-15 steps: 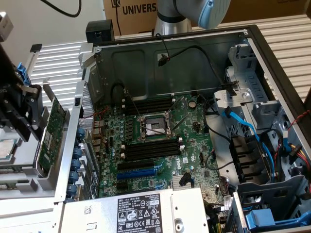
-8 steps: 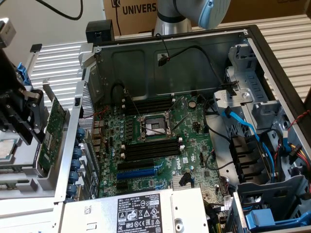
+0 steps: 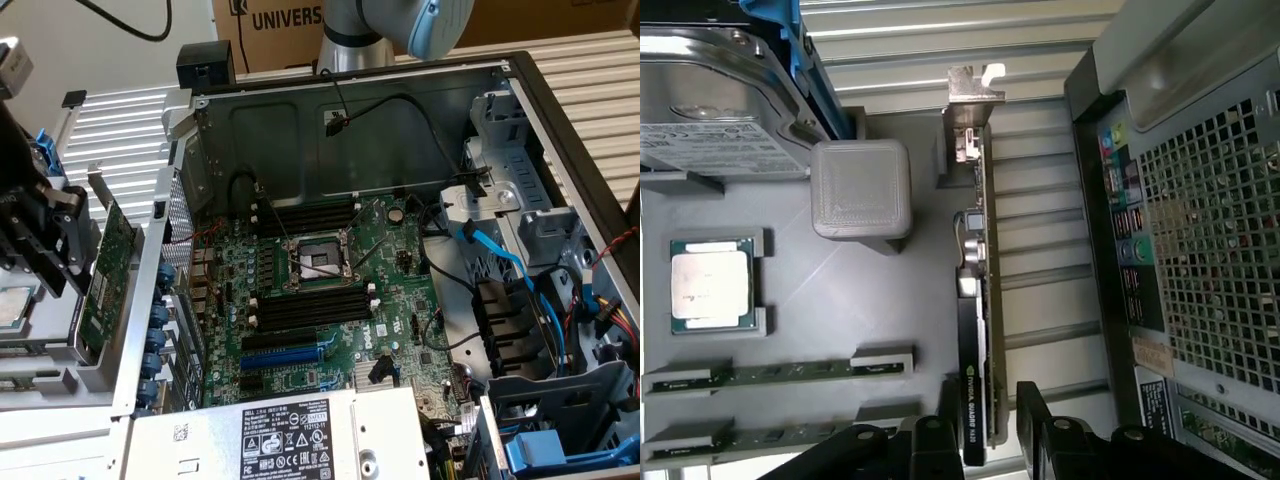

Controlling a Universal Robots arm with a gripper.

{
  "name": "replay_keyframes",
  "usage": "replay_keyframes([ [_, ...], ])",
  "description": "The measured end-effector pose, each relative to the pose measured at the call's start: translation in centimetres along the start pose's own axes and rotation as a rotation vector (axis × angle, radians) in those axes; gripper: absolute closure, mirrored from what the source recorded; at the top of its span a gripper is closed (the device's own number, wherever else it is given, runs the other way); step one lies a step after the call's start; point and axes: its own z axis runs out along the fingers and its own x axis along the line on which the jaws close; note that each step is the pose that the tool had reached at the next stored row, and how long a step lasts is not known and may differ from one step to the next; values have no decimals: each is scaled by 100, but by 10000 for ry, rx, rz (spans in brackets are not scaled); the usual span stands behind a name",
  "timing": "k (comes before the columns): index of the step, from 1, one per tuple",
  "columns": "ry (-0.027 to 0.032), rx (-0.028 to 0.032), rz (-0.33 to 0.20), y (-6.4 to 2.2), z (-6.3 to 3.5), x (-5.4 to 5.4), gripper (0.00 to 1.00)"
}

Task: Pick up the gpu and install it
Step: 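Reach for the gpu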

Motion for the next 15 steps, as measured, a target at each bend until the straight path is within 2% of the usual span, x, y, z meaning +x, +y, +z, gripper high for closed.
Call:
replay_keyframes([
  [1,-1,-3,28,0,1,0,62],
  [2,-1,-13,74,1,2,1,56],
  [7,-3,-50,209,-1,61,9,56],
  [10,-2,-104,346,3,141,19,56],
  [15,2,-157,468,4,203,44,56],
])
